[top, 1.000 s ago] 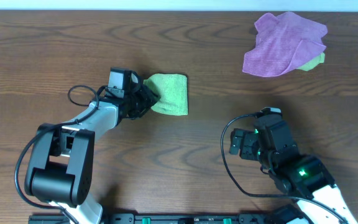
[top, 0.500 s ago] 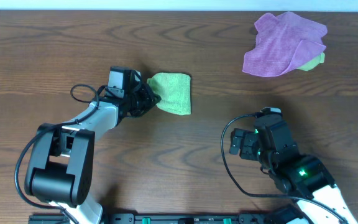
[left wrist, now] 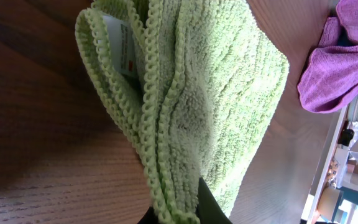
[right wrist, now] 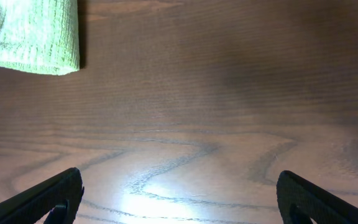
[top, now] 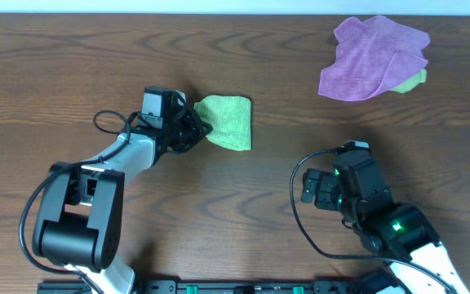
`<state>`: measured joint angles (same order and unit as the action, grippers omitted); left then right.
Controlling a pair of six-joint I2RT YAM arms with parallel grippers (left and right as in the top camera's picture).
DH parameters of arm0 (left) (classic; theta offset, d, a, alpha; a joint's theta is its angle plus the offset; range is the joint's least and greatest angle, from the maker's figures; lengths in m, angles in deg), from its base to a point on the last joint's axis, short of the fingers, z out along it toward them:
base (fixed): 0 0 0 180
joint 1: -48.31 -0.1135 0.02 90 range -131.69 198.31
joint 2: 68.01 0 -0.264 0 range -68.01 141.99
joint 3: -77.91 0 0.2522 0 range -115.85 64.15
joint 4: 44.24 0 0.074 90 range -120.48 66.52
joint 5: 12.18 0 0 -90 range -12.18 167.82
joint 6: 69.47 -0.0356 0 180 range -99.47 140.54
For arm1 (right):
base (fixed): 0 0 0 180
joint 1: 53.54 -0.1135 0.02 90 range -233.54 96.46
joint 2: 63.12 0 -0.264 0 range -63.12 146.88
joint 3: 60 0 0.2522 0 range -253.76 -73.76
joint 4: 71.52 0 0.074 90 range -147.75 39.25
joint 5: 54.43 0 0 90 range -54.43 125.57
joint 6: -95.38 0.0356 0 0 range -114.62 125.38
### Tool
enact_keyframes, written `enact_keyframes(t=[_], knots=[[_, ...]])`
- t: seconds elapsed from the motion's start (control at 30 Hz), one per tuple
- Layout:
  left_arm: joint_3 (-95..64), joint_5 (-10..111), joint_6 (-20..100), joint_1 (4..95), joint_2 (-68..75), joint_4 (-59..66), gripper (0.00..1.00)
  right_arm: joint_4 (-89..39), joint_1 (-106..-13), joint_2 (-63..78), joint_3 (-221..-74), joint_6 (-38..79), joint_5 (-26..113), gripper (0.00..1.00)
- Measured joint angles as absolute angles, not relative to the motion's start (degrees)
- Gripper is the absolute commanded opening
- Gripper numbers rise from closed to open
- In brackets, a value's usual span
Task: Fold the cloth
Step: 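Grasp the folded green cloth's left edge with the left gripper, then drag the green cloth up-left toward the table's top left corner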
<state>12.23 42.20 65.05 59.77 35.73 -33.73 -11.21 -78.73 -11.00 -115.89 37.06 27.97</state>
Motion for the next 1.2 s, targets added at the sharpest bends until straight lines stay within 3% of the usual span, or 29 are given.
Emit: enact_keyframes(t=[0.4,1.2], knots=[[11.5,38.9,65.1,57.4,35.7,-35.1,0.06,-11.2,-78.7,-11.0,-115.9,37.1,28.0,0.99],[-6.0,35.8,65.0,46.9,35.7,-27.5,0.06,-11.2,-78.7,-11.0,-115.9,37.1,28.0,0.99]])
